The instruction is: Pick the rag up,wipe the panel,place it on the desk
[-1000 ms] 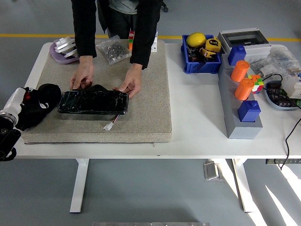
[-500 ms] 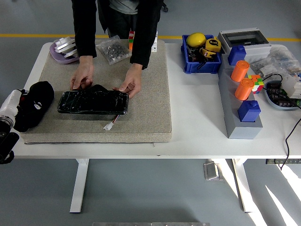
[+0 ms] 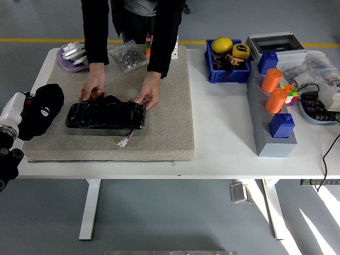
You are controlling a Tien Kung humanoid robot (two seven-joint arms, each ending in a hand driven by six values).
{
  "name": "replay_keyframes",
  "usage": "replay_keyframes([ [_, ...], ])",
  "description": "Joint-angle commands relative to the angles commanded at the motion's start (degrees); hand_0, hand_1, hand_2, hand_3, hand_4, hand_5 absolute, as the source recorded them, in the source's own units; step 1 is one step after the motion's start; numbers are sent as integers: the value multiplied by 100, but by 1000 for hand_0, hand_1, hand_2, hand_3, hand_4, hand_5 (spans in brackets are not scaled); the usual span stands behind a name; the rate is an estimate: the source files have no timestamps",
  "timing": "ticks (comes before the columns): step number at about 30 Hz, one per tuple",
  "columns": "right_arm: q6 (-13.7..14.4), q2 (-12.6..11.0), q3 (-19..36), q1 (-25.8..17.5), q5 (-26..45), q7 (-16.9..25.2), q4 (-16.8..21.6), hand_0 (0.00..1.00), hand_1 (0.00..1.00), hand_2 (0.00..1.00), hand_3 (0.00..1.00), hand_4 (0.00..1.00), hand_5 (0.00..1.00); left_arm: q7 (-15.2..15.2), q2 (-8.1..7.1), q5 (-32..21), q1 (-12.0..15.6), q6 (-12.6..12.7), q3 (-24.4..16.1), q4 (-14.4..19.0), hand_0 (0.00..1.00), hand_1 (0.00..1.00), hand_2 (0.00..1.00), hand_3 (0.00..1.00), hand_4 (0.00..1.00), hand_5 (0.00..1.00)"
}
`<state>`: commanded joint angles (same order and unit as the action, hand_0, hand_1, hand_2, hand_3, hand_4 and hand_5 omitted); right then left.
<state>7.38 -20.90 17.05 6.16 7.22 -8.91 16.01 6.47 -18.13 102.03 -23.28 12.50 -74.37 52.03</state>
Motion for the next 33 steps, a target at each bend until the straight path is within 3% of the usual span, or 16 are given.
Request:
replay_keyframes([
  [7,-15,2,-32,24,27,13,-3,642,631,661,563,941,467,260,142,291,70,14,77,545,187,163,518,438,239,2],
  [18,-10,-5,-29,16,51,23,-2,642,627,660,563,943,468,188,212,125,-58,83,353,259,188,162,519,442,241,2],
  [26,-7,-14,19,21,13,-5,2,642,626,660,563,944,468,163,290,-12,-88,121,501,352,189,159,519,443,235,2],
  [33,-12,-23,30,35,3,-6,-3,641,626,660,564,944,468,164,439,-113,-186,157,864,369,190,160,519,445,234,2],
])
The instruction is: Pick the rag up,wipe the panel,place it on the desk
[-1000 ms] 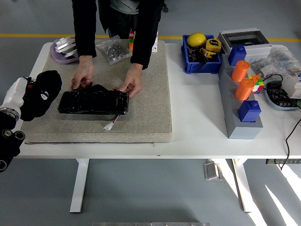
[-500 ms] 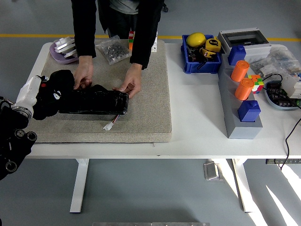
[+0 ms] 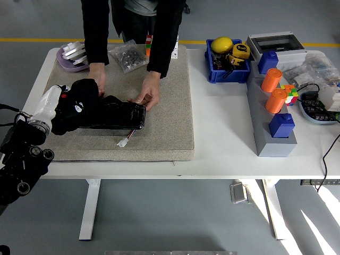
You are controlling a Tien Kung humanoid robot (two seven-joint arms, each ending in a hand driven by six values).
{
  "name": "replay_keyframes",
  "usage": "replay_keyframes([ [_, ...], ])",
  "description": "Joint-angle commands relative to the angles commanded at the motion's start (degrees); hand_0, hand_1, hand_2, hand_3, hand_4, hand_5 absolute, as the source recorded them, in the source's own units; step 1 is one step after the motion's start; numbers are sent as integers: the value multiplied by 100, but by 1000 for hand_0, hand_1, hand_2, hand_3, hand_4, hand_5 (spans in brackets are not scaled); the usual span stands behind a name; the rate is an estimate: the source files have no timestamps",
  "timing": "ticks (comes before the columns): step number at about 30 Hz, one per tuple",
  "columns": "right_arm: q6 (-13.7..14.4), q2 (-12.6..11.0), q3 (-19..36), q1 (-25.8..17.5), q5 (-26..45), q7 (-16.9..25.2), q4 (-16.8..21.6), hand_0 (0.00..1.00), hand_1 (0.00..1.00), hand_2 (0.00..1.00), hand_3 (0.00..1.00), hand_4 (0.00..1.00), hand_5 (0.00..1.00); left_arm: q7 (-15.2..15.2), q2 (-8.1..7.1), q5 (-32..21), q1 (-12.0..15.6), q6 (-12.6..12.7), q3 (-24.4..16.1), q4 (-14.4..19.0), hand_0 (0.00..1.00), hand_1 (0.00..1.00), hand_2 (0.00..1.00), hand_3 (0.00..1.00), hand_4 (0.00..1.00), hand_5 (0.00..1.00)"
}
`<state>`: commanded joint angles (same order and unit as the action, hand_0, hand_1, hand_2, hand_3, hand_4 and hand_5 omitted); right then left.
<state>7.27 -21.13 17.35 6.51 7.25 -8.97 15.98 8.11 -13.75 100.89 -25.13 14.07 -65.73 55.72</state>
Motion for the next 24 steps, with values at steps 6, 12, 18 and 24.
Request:
replay_keyframes([
  [6,1,-5,9,13,-7,-4,-1,642,626,660,564,945,468,-20,77,-155,-84,7,354,-28,189,161,521,449,239,2],
  [12,0,-11,26,20,-33,-17,3,642,625,660,564,945,468,-26,206,-250,-223,24,733,-25,190,162,521,451,244,2],
  [18,2,-20,66,33,-79,-38,4,643,626,660,564,945,467,-4,263,-372,-429,1,1341,11,189,163,521,454,246,2],
  [24,11,-32,120,53,-135,-65,9,641,625,660,565,946,467,25,368,-432,-632,-28,1762,52,189,163,519,453,245,2],
])
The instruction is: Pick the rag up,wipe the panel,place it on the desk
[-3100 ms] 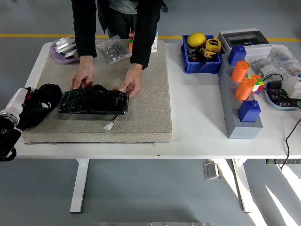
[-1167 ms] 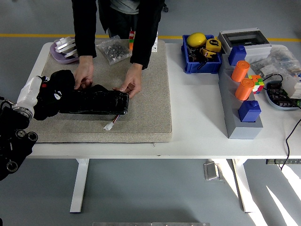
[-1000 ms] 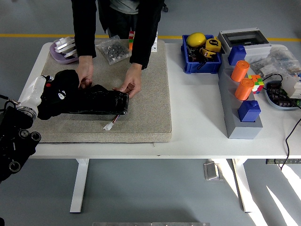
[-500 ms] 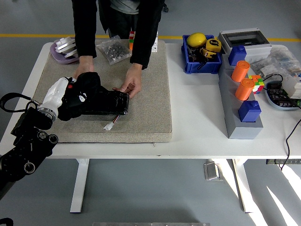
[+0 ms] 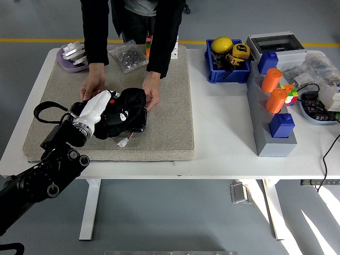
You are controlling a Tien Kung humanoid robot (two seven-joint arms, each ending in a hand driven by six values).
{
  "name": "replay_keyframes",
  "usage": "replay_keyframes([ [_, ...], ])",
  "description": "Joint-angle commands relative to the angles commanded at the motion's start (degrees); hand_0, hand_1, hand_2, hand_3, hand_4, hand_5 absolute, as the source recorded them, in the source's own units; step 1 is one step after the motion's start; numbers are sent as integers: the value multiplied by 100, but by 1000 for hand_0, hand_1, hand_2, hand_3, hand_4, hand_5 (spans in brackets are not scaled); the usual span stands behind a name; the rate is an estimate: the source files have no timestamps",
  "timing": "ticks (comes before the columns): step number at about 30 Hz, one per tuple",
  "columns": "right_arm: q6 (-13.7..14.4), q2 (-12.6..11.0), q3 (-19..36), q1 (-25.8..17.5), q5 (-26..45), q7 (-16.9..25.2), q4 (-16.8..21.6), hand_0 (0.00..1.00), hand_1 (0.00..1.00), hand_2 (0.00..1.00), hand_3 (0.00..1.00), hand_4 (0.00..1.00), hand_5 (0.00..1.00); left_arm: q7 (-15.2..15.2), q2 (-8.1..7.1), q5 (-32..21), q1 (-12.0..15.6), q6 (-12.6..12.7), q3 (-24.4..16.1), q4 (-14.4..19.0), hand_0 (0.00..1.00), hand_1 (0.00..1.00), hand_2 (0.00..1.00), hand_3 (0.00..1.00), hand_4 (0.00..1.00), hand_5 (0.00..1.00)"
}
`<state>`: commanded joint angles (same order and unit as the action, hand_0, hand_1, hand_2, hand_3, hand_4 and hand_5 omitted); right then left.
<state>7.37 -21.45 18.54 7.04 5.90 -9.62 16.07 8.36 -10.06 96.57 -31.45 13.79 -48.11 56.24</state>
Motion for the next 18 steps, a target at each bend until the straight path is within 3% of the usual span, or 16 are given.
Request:
replay_keyframes([
  [10,5,-8,54,6,-71,-33,2,641,625,660,564,946,466,42,107,-43,-163,-21,411,109,189,166,519,456,245,2],
  [18,6,-6,57,-4,-84,-39,2,642,623,660,565,946,465,31,108,-34,-133,7,336,94,191,167,519,457,249,2],
])
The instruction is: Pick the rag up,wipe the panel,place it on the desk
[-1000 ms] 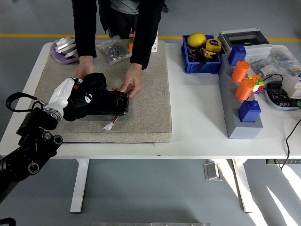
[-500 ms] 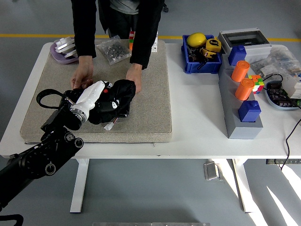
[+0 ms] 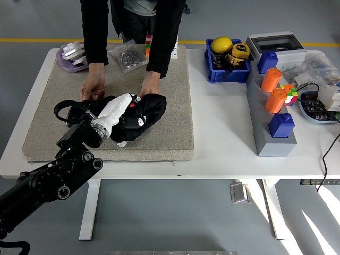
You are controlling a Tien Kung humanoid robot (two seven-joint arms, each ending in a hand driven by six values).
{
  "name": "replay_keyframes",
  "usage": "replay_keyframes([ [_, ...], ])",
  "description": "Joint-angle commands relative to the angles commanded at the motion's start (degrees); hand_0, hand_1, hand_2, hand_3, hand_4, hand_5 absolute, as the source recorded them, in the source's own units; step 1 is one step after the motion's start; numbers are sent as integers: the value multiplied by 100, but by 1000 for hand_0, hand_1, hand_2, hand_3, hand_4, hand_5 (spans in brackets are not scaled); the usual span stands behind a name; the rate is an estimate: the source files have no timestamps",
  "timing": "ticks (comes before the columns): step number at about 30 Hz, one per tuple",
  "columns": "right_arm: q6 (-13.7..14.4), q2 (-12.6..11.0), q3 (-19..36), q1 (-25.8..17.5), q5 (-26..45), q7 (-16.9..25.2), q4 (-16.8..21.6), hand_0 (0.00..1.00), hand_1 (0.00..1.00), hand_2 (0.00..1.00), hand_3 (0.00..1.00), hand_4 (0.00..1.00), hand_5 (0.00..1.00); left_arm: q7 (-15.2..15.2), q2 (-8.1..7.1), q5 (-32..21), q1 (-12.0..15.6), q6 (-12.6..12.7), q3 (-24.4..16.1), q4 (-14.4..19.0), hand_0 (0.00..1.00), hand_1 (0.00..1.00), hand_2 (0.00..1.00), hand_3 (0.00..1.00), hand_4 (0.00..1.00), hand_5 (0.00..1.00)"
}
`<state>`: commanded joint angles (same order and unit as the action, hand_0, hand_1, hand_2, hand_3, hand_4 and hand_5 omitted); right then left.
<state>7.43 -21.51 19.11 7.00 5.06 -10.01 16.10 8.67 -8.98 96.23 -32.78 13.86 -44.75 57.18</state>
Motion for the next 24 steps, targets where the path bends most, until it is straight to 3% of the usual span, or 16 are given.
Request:
replay_keyframes([
  [18,-6,-4,-5,-45,16,6,-6,641,620,660,564,945,462,-19,-183,188,236,31,-688,-280,192,186,519,460,269,2],
  [24,-12,-3,-15,-53,38,10,-6,641,617,660,565,946,461,-36,-334,210,303,21,-946,-396,194,199,518,460,280,2],
])
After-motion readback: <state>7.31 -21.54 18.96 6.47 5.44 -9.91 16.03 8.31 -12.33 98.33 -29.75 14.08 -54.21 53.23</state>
